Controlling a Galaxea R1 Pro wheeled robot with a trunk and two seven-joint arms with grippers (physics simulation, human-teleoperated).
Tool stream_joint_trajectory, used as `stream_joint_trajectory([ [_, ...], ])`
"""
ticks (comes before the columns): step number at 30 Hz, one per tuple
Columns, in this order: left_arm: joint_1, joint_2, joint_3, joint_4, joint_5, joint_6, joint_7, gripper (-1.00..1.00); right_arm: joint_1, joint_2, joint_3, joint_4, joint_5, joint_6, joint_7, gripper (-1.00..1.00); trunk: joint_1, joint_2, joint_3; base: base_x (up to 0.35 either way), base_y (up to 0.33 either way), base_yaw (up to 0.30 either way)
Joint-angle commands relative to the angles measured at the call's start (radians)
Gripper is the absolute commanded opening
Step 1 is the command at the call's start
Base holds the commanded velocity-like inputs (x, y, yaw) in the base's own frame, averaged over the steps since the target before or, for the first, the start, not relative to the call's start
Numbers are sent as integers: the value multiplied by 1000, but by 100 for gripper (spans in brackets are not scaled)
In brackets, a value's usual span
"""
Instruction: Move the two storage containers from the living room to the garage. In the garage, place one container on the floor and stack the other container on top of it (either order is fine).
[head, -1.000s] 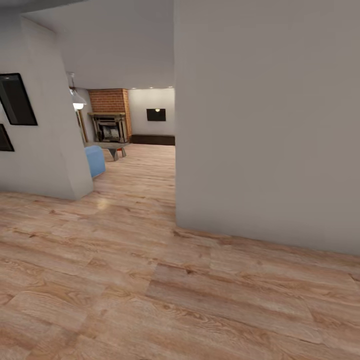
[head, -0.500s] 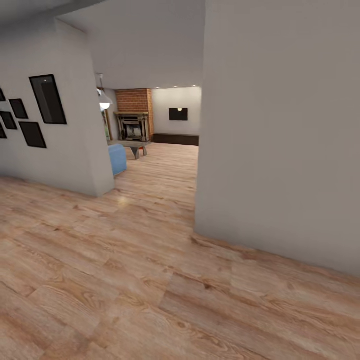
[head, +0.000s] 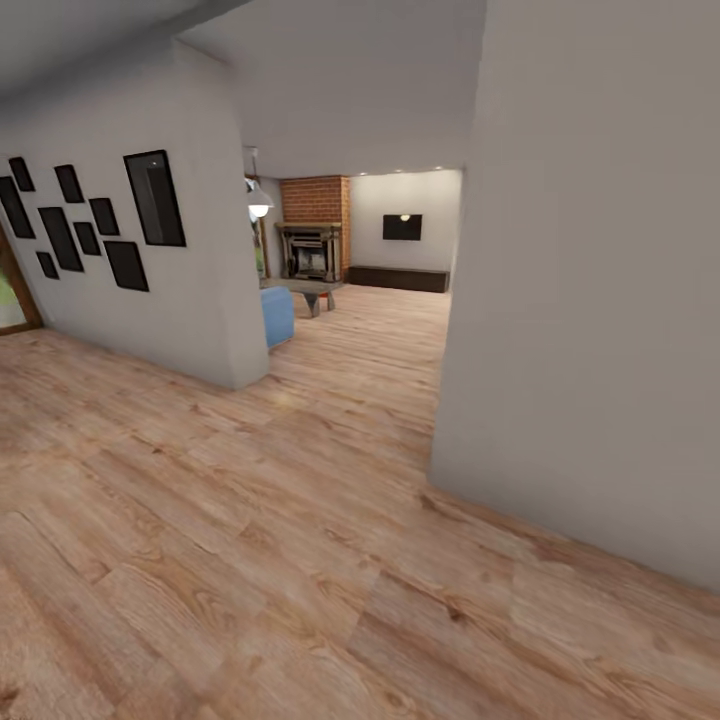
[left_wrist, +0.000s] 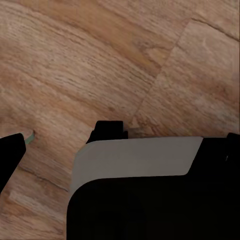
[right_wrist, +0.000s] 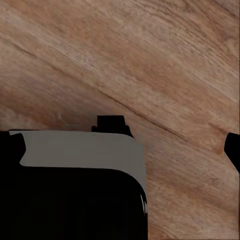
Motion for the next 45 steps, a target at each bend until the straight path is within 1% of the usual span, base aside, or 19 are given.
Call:
stream_joint_trajectory([
  [1,-1,0,-6,1,5,-4,3,100,0,0,8,-1,-8,-2,-4,100,0,0,-1,322,0,265],
  [45,-1,-1,-6,2,5,-2,3,100,0,0,8,-1,-8,-2,-4,100,0,0,-22,322,0,265],
])
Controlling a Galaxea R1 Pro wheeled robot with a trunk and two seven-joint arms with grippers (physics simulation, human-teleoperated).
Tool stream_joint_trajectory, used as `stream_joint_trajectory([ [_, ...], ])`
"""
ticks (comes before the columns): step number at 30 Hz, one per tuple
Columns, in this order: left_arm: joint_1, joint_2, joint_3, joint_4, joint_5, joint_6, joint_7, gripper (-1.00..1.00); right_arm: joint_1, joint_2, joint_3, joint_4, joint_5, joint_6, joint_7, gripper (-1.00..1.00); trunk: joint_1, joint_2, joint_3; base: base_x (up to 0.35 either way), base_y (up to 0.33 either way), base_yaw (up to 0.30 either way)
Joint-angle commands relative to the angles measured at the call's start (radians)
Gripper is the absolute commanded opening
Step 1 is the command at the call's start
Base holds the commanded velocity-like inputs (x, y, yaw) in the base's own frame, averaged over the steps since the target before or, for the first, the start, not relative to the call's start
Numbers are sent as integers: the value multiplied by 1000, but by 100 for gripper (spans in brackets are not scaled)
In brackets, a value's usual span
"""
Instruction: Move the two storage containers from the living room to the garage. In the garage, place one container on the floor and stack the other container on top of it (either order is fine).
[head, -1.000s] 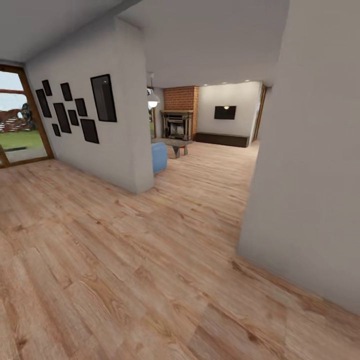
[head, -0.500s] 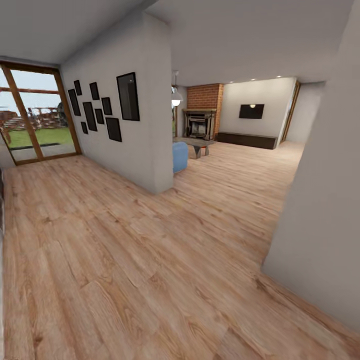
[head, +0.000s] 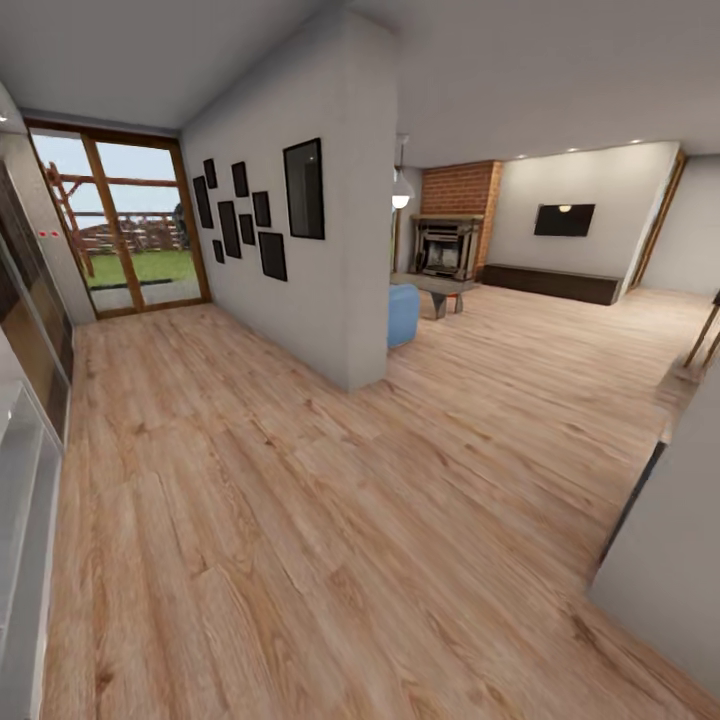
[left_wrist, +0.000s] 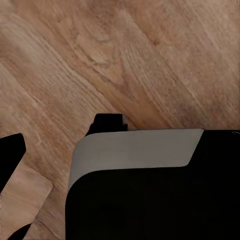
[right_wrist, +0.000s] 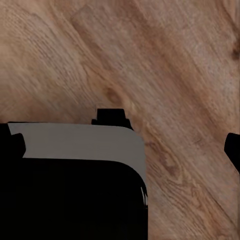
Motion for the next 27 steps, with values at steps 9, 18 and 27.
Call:
stream_joint_trajectory([
  [9,-1,-1,-7,2,6,-3,3,100,0,0,8,-1,-8,-2,-4,100,0,0,-6,323,0,265],
  [18,-1,-1,-7,2,5,-4,3,100,0,-1,8,-1,-8,-2,-4,100,0,0,-8,323,0,105],
  [27,-1,-1,-7,2,6,-4,3,100,0,-1,8,-1,-8,-2,-4,100,0,0,-8,322,0,2],
])
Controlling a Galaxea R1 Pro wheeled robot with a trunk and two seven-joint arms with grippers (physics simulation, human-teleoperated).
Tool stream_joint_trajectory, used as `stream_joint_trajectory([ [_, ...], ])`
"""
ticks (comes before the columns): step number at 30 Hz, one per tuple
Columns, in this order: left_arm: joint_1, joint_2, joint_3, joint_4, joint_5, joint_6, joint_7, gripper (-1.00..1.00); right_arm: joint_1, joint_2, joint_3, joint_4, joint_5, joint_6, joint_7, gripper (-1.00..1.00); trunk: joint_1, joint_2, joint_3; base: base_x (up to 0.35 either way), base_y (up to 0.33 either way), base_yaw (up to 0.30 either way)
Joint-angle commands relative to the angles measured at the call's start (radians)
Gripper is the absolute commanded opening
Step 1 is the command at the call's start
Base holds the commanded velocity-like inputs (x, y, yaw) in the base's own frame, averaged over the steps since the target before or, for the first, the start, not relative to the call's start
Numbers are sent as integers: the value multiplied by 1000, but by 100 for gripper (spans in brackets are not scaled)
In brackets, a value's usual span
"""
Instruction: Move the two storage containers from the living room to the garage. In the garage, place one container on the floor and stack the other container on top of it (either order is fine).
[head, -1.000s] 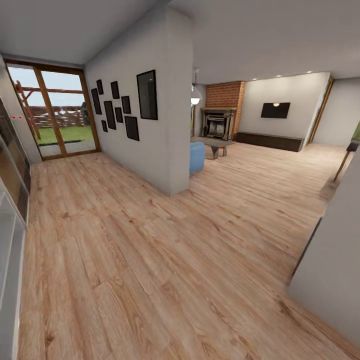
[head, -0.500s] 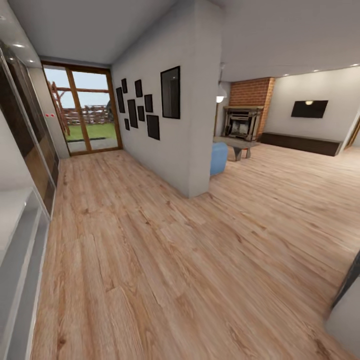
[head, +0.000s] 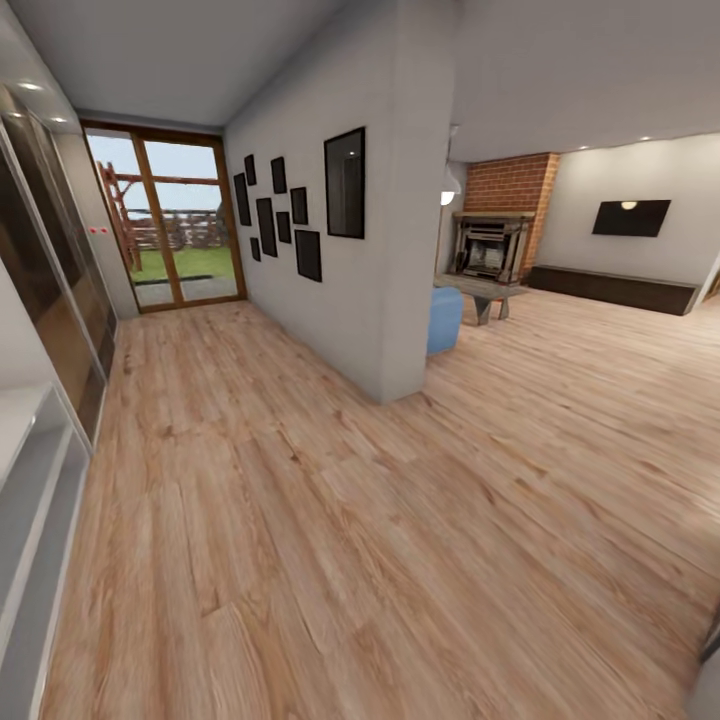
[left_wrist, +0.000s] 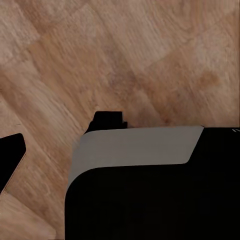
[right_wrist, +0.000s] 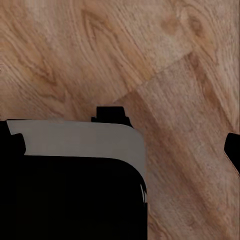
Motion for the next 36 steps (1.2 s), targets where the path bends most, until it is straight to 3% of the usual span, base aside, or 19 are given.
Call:
stream_joint_trajectory([
  [1,-1,0,-7,1,6,-3,3,100,0,0,8,-1,-8,-2,-4,100,0,0,-1,323,0,0],
  [18,-1,0,-6,1,5,-3,3,100,0,0,7,-1,-8,-2,-4,100,0,0,-1,323,0,-9],
  [36,-1,0,-7,1,5,-3,3,100,0,0,8,-1,-8,-2,-4,100,0,0,-1,323,0,-233],
])
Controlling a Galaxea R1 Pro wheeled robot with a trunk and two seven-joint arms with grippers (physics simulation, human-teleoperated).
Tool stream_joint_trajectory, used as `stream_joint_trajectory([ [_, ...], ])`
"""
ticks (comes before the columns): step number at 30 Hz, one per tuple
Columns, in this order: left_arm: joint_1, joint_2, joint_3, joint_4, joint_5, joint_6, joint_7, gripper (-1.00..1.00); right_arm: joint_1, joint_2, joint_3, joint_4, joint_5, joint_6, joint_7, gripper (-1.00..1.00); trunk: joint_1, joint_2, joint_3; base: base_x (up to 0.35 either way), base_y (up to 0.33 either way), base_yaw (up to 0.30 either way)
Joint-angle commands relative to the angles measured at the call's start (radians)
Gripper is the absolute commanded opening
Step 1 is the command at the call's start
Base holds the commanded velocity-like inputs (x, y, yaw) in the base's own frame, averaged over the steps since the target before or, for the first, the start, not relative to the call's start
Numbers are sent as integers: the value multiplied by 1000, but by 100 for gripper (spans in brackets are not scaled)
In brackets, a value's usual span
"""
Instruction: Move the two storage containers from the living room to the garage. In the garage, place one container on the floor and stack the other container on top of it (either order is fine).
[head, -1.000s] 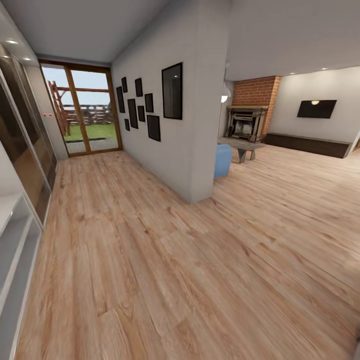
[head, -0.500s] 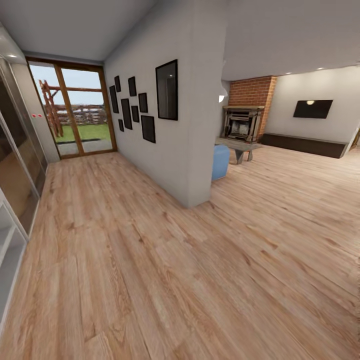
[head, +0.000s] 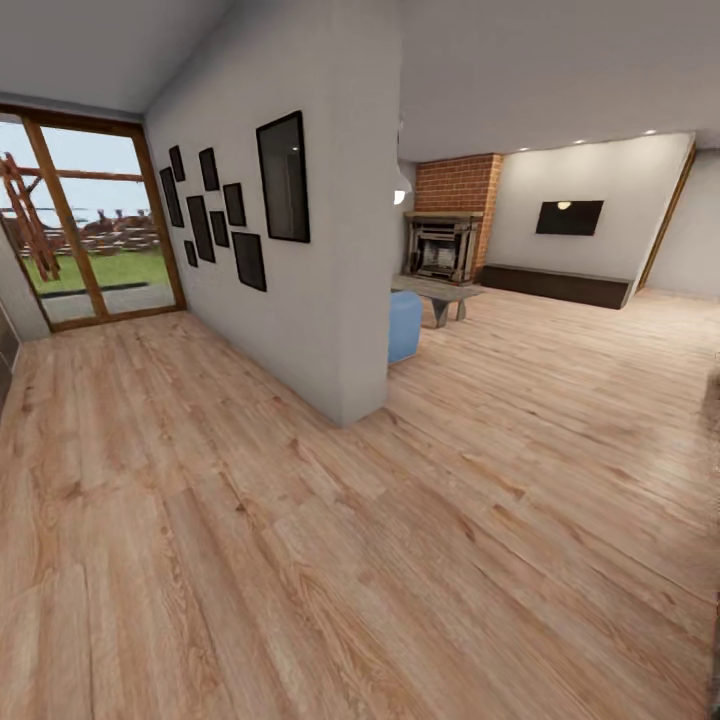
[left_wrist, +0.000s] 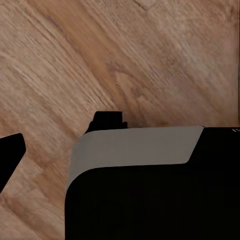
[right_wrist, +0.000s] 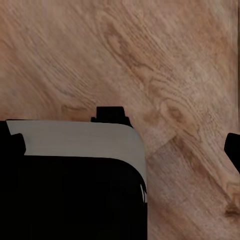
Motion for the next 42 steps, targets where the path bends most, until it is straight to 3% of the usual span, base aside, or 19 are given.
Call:
stream_joint_trajectory([
  [1,0,0,-7,1,5,-3,4,100,0,0,8,-1,-7,-1,-4,100,0,0,-1,323,0,-243],
  [42,0,-1,-6,1,6,-3,4,100,0,0,8,-1,-7,-1,-4,100,0,0,-1,323,0,-243],
])
